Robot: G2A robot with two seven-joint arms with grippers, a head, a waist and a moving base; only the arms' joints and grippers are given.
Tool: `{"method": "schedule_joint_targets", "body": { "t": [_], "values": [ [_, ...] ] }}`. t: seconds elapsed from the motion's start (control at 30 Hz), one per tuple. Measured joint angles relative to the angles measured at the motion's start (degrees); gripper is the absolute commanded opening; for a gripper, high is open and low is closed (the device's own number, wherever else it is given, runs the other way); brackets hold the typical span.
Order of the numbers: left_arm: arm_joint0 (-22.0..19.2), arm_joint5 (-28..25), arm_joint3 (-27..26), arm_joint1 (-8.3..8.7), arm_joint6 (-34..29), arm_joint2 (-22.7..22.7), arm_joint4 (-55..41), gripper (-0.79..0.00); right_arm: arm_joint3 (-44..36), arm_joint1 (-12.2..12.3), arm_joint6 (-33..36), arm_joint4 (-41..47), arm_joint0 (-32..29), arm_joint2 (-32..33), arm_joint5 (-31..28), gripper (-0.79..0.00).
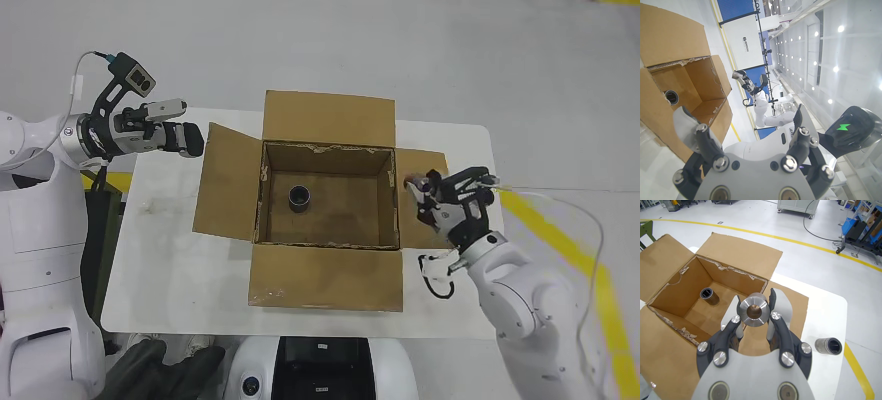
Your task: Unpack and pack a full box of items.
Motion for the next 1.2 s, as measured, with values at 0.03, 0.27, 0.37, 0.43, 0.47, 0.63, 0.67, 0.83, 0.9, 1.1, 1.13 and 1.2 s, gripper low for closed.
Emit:
{"method": "schedule_joint_targets", "body": {
  "t": [0.03,0.27,0.37,0.43,0.47,0.63,0.67,0.83,0.9,1.1,1.13,1.2],
  "values": [
    [0.00,0.00,0.00,0.00,0.00,0.00,0.00,0.000,0.11,-0.01,0.12,-0.11,0.14,-0.36,-0.19,-0.785],
    [0.00,0.00,0.00,0.00,0.00,0.00,0.00,0.000,0.96,-0.02,0.68,-1.00,0.97,-2.00,-1.63,-0.785],
    [0.00,0.00,0.00,0.00,0.00,0.00,0.00,0.000,0.97,-0.02,0.61,-1.02,0.97,-2.00,-1.61,-0.785],
    [0.00,0.00,0.00,0.00,0.00,0.00,0.00,0.000,0.97,-0.02,0.61,-1.01,0.97,-1.99,-1.60,-0.785],
    [0.00,0.00,0.00,0.00,0.00,0.00,0.00,0.000,0.97,-0.02,0.61,-1.01,0.97,-1.99,-1.60,-0.785],
    [0.00,0.00,0.00,0.00,0.00,0.00,0.00,0.000,0.97,-0.02,0.61,-1.01,0.97,-1.99,-1.60,-0.785],
    [0.00,0.00,0.00,0.00,0.00,0.00,0.00,0.000,0.97,-0.02,0.61,-1.00,0.97,-1.99,-1.60,-0.785],
    [0.00,0.00,0.00,0.00,0.00,0.00,0.00,0.000,0.97,-0.02,0.62,-1.00,0.97,-1.99,-1.60,-0.785],
    [0.00,0.00,0.00,0.00,0.00,0.00,0.00,0.000,1.05,-0.01,0.52,-1.19,1.04,-2.27,-2.00,-0.785],
    [0.00,0.00,0.00,0.00,0.00,0.00,0.00,0.000,2.73,-0.34,3.60,-3.51,5.70,-6.90,-3.53,-0.785],
    [0.00,0.00,0.00,0.00,0.00,0.00,0.00,0.000,3.08,-0.46,3.74,-3.04,6.61,-7.58,-3.44,-0.785],
    [0.00,0.00,0.00,0.00,0.00,0.00,0.00,0.000,4.19,-0.71,4.37,-2.01,8.66,-9.04,-3.37,-0.785]
  ]
}}
